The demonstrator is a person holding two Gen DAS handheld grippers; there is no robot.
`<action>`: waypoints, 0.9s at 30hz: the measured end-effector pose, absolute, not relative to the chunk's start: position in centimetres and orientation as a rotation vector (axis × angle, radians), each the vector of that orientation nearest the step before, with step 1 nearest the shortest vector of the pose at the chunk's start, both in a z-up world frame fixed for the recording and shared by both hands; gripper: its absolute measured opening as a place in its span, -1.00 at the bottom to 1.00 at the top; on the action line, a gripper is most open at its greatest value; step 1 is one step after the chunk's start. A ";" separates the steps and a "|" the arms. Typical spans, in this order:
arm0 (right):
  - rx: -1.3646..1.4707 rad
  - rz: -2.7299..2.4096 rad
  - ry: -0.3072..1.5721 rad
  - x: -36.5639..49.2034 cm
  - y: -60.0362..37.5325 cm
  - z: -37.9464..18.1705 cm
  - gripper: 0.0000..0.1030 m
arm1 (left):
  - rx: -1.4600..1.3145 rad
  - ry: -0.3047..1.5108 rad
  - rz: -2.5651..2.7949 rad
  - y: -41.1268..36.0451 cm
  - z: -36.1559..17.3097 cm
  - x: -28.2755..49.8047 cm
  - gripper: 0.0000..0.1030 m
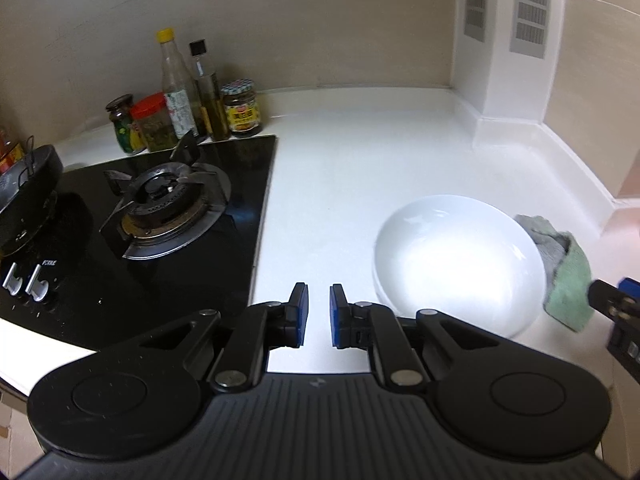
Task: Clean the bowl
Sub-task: 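Move the right tool toward the green cloth beside the white bowl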
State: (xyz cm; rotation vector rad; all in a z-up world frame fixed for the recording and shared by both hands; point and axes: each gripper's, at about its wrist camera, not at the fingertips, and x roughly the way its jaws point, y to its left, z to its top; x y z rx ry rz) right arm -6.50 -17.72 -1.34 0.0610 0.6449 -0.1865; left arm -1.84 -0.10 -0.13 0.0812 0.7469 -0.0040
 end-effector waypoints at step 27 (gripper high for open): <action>0.024 -0.210 0.748 -8.8 -16.9 -1.3 -0.52 | 0.033 0.754 0.100 -0.5 -1.0 -7.6 -0.91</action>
